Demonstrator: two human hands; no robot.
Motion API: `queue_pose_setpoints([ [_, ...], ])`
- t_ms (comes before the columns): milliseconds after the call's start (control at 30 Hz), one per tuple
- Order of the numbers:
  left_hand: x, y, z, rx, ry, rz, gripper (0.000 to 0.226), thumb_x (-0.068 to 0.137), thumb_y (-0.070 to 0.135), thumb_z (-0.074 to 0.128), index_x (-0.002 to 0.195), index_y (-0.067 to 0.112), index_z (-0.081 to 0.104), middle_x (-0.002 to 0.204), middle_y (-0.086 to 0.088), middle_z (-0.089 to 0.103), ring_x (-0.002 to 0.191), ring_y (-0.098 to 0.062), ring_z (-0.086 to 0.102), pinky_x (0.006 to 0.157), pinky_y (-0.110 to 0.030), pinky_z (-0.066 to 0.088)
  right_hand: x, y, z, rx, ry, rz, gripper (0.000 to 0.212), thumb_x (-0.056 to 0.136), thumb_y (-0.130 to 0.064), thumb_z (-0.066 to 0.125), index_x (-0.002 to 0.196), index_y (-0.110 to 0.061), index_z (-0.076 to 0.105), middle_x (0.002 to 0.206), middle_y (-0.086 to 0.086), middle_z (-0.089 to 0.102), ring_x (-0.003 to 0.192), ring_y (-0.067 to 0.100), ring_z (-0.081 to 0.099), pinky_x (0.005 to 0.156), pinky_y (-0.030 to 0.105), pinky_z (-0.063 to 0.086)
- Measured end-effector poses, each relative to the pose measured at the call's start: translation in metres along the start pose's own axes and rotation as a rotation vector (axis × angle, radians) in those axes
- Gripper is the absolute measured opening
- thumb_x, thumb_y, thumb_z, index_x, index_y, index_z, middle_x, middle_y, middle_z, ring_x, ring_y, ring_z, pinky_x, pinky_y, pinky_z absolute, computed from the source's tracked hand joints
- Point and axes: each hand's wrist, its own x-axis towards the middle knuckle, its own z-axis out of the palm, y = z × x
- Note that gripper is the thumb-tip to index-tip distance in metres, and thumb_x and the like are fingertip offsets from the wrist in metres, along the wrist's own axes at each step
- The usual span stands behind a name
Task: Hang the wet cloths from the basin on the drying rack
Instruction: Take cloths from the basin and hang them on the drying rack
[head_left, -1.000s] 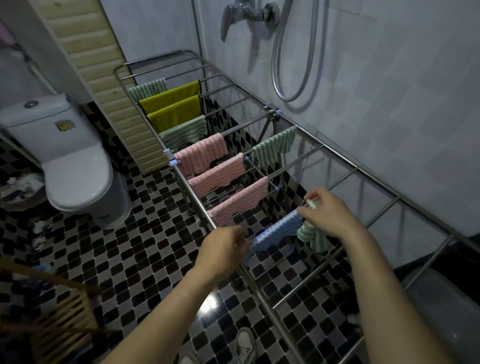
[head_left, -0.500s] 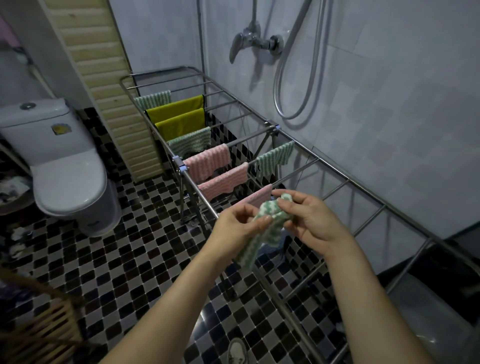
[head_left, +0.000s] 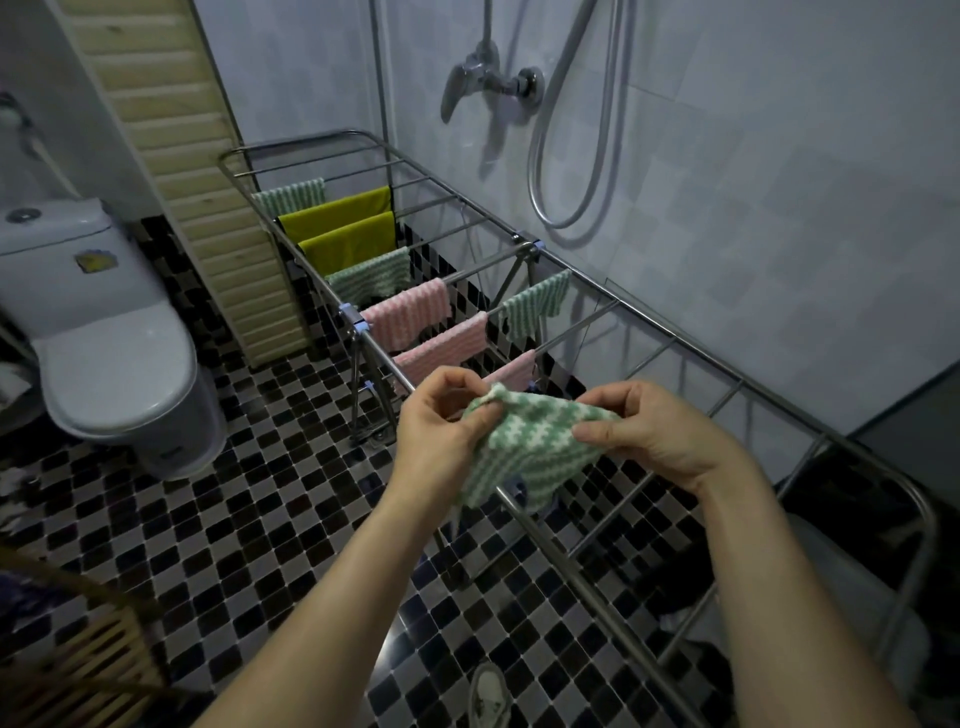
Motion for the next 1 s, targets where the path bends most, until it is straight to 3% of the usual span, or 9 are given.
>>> queue_pose_setpoints([
  [100, -0.001, 0.002, 0.006, 0.001, -0.031, 0.007, 0.033, 0.082, -0.011, 0.064, 0.091, 0.021, 0.062, 0.08, 0.003, 0.068, 0.077, -0.018, 0.066, 0.067, -0.035, 0.057, -0.005, 0.0, -0.008, -0.106, 0.067, -0.048, 0.015, 0.073, 0.0, 0.076, 0.085, -0.001, 0.066, 0.077, 0.007, 0.07, 0.07, 0.015, 0.067, 0.062, 0.023, 0.054],
  [233, 0.002, -0.001, 0.014, 0.019, -0.028, -0.069, 0.045, 0.081, -0.015, 0.055, 0.096, 0.026, 0.064, 0.09, -0.004, 0.065, 0.08, -0.022, 0.061, 0.072, -0.042, 0.053, -0.007, 0.005, -0.021, -0.11, 0.097, -0.077, 0.021, 0.074, 0.006, 0.074, 0.073, -0.01, 0.06, 0.077, 0.004, 0.066, 0.071, 0.015, 0.063, 0.065, 0.027, 0.053],
  [367, 0.011, -0.014, 0.017, 0.157, -0.229, -0.206, 0.028, 0.079, 0.008, 0.064, 0.102, 0.024, 0.065, 0.105, -0.005, 0.061, 0.091, -0.023, 0.062, 0.081, -0.038, 0.051, -0.008, 0.008, -0.03, -0.092, 0.004, -0.103, 0.021, 0.071, -0.001, 0.065, 0.071, -0.016, 0.05, 0.065, -0.001, 0.057, 0.06, 0.012, 0.057, 0.049, 0.021, 0.044],
  [500, 0.015, -0.035, 0.034, 0.35, -0.357, -0.218, 0.024, 0.083, 0.021, 0.072, 0.107, 0.018, 0.069, 0.102, -0.01, 0.069, 0.098, -0.026, 0.066, 0.091, -0.034, 0.052, -0.002, 0.006, -0.044, -0.323, -0.041, -0.115, 0.023, 0.082, 0.005, 0.064, 0.077, -0.015, 0.054, 0.074, 0.008, 0.054, 0.066, 0.018, 0.057, 0.056, 0.031, 0.047],
  [633, 0.015, -0.051, 0.05, 0.483, -0.177, -0.13, 0.006, 0.085, 0.02, 0.07, 0.084, 0.015, 0.073, 0.08, -0.001, 0.072, 0.073, -0.011, 0.066, 0.074, -0.031, 0.055, 0.004, 0.01, -0.068, -0.591, 0.057, -0.089, 0.012, 0.083, -0.009, 0.068, 0.081, -0.014, 0.057, 0.077, 0.004, 0.061, 0.067, 0.017, 0.059, 0.062, 0.04, 0.051],
  [800, 0.015, -0.059, 0.057, 0.566, -0.101, -0.045, 0.008, 0.09, 0.019, 0.064, 0.082, 0.019, 0.066, 0.075, 0.007, 0.064, 0.069, 0.001, 0.059, 0.065, -0.019, 0.05, 0.022, 0.014, -0.1, -0.74, 0.074, -0.041, 0.015, 0.077, -0.014, 0.074, 0.082, -0.013, 0.06, 0.085, 0.004, 0.064, 0.078, 0.021, 0.063, 0.072, 0.045, 0.055],
  [900, 0.013, -0.062, 0.058, 0.627, -0.034, 0.013, 0.009, 0.092, 0.017, 0.061, 0.084, 0.02, 0.062, 0.076, 0.009, 0.059, 0.066, 0.005, 0.055, 0.063, -0.018, 0.05, 0.03, 0.017, -0.108, -0.751, 0.041, -0.026, 0.014, 0.077, -0.012, 0.073, 0.078, -0.009, 0.059, 0.077, 0.004, 0.061, 0.07, 0.018, 0.056, 0.064, 0.039, 0.048],
  [1000, 0.009, -0.061, 0.052, 0.682, 0.012, 0.074, 0.02, 0.093, 0.011, 0.06, 0.081, 0.027, 0.06, 0.08, 0.01, 0.06, 0.069, 0.005, 0.056, 0.062, -0.016, 0.049, 0.034, 0.023, -0.118, -0.761, 0.039, -0.03, 0.013, 0.076, -0.014, 0.075, 0.078, -0.01, 0.063, 0.078, 0.003, 0.064, 0.071, 0.019, 0.058, 0.065, 0.034, 0.045],
])
